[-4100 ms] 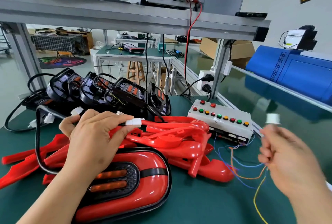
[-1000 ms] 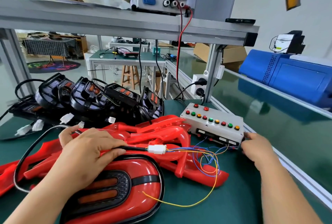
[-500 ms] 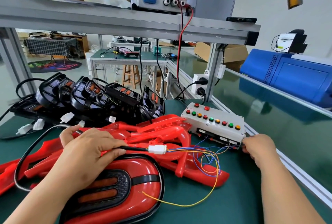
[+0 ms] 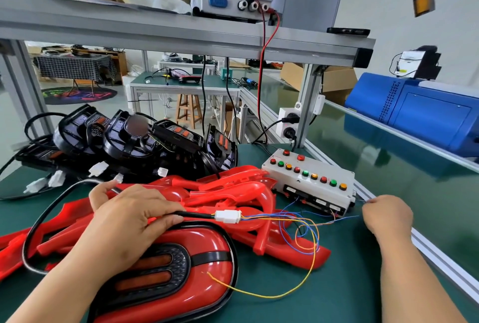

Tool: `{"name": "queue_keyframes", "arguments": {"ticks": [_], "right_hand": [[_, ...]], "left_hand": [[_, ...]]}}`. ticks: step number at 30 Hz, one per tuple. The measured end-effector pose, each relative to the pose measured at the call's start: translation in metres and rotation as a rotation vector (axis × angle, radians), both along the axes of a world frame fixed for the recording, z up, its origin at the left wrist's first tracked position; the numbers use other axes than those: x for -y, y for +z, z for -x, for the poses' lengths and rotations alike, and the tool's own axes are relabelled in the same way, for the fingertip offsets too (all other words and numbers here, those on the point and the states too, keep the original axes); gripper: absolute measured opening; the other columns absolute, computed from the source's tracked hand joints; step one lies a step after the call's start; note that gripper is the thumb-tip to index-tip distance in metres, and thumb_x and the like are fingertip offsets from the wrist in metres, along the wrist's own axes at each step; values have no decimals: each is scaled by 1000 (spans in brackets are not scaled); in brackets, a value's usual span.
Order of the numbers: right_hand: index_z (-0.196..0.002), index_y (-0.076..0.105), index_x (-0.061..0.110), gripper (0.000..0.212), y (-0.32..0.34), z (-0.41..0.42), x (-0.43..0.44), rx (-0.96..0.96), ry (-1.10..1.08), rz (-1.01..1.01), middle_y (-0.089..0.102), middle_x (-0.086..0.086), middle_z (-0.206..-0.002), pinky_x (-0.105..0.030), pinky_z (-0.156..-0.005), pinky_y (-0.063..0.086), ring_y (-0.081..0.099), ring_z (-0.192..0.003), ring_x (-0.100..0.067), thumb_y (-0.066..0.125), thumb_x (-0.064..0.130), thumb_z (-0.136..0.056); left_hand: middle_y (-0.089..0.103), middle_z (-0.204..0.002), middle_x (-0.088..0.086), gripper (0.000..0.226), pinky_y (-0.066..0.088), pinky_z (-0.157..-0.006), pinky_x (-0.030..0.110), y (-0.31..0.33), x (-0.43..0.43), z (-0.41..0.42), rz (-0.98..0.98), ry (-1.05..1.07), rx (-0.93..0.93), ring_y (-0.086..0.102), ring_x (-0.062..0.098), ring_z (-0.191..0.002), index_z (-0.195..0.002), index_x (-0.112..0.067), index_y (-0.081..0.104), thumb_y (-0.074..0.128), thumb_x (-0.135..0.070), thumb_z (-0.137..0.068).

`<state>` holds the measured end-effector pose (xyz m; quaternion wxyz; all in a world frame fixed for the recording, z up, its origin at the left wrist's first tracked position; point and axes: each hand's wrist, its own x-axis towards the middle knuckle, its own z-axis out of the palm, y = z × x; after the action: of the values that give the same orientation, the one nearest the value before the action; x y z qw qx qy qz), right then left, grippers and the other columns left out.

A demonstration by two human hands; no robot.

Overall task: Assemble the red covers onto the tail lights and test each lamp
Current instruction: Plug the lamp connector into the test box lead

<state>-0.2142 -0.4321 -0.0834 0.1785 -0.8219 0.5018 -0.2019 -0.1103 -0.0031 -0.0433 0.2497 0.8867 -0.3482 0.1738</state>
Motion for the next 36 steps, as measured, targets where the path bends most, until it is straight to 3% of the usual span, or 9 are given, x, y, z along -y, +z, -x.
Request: {"name": "queue_keyframes", "arguments": {"ticks": [3,7,15,21,23,26,30,33,36], "right_hand": [[-93,74,1,22,-2,1,1,92,15,12,69,-20,-98,-28,-62,32,45,-76,-28,52,0,-91],[-83,69,1,16,-5,1,0,111,-47,-68,61,-13,-77,-29,-57,37,48,-66,-30,53,2,-87],[-64,54,10,22,16,0,-14,-358,108,22,49,-1,-64,-22,-41,25,42,-54,-13,49,7,-85],[-76,52,13,20,21,-3,-36,-489,250,5,51,-2,-78,-23,-50,34,48,-66,-15,45,10,-94],[-75,50,14,18,27,-1,-41,-450,283,2,52,-3,-81,-24,-54,37,51,-74,-19,46,15,-92],[-78,56,9,20,32,3,-43,-205,294,5,56,-8,-81,-27,-55,38,52,-73,-22,55,26,-88],[-74,54,10,33,28,-1,-44,-111,313,122,55,-3,-76,-27,-52,30,45,-66,-19,62,36,-92],[-84,66,8,29,21,-5,-40,-17,280,166,67,-12,-90,-32,-65,34,56,-85,-32,62,34,-94],[-62,52,12,44,16,-9,-35,-47,243,167,51,-3,-67,-35,-60,27,49,-75,-30,56,37,-97]], "left_hand": [[61,-79,-33,44,22,-106,58,0,1,1,-5,3,-1,55,-4,-93,-89,-52,71,32,-70,-76],[60,-79,-34,51,22,-106,57,-1,1,-1,-8,1,10,56,-3,-94,-89,-53,70,28,-77,-75],[60,-79,-34,61,22,-105,57,-2,1,-1,9,-3,27,57,0,-94,-89,-52,71,21,-84,-75],[60,-79,-36,59,19,-106,55,-2,1,1,25,6,33,56,-3,-94,-87,-53,71,22,-83,-75],[60,-78,-36,62,19,-105,54,-2,1,1,39,11,33,56,-3,-94,-87,-53,71,19,-85,-75],[60,-78,-35,65,20,-106,55,-2,0,1,41,4,12,54,-5,-95,-87,-54,70,15,-86,-76],[59,-77,-35,45,20,-105,54,2,0,2,6,23,-4,56,-2,-94,-87,-53,71,32,-74,-76],[56,-76,-37,42,21,-104,53,3,0,4,-5,53,-11,55,-3,-90,-86,-53,70,33,-69,-77],[56,-75,-36,31,21,-101,54,4,1,6,13,145,-1,57,3,-87,-84,-53,71,42,-65,-80]]}}
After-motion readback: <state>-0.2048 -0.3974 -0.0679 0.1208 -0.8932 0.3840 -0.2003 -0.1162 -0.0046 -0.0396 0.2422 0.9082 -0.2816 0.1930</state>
